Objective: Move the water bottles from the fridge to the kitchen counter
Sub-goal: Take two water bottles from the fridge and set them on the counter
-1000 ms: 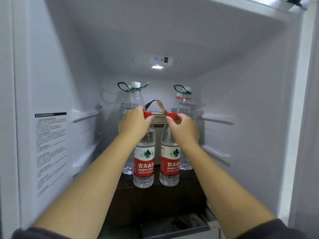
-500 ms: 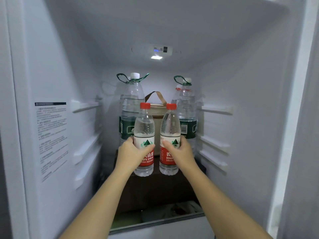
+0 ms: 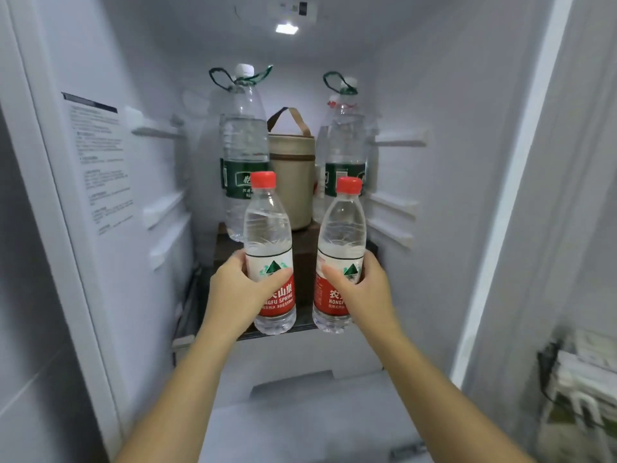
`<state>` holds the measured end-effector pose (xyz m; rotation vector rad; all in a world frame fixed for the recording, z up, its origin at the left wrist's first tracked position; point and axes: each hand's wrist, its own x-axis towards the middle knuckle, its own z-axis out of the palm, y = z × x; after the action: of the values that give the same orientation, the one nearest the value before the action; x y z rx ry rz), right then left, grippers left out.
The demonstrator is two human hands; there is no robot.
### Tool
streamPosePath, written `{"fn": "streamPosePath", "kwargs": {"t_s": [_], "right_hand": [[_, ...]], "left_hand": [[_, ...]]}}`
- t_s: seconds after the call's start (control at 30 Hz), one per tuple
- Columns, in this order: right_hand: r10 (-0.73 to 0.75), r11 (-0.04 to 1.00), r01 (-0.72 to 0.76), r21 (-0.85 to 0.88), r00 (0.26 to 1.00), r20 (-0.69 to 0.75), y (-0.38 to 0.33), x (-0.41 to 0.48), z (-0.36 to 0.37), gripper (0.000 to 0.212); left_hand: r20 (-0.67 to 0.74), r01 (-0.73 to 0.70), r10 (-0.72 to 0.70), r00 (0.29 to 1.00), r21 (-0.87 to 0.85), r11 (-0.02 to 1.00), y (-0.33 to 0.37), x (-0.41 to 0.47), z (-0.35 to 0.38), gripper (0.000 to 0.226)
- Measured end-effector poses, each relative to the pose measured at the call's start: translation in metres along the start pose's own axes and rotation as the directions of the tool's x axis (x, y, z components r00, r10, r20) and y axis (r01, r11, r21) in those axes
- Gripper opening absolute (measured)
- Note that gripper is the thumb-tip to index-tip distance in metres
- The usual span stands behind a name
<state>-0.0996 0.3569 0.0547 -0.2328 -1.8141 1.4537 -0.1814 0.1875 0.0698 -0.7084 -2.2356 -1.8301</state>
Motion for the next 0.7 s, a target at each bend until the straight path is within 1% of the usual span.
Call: {"fn": "streamPosePath", "kwargs": {"t_s": [0.17,0.27,0.33,0.47,0.7], "right_hand": [[0.124,0.988,-0.12,-0.093,0.991,0.044,0.055,-0.051,-0.013,0.049],[0.197,0.976,-0.192,-0.104,0.979,0.044,0.088,-0.074,-0.018,0.046],[0.229,0.968,-0.222,-0.117,0.972,0.052,0.105,-0.087,-0.019,0.049],[0.254,0.959,-0.243,-0.148,0.966,0.056,0.13,-0.102,-0.016,0.057],[0.269,0.956,-0.262,-0.134,0.962,0.04,0.142,-0.107,-0.012,0.057]], "left_hand": [[-0.006,0.102,-0.102,0.995,0.019,0.995,-0.054,-0.053,0.01,0.05],[0.024,0.181,-0.181,0.983,0.008,0.983,-0.085,-0.078,0.016,0.049],[0.033,0.21,-0.211,0.977,0.044,0.977,-0.101,-0.09,0.019,0.049],[0.058,0.237,-0.241,0.969,0.073,0.969,-0.122,-0.108,0.023,0.05],[0.051,0.275,-0.278,0.959,0.056,0.96,-0.14,-0.118,0.026,0.052]]}}
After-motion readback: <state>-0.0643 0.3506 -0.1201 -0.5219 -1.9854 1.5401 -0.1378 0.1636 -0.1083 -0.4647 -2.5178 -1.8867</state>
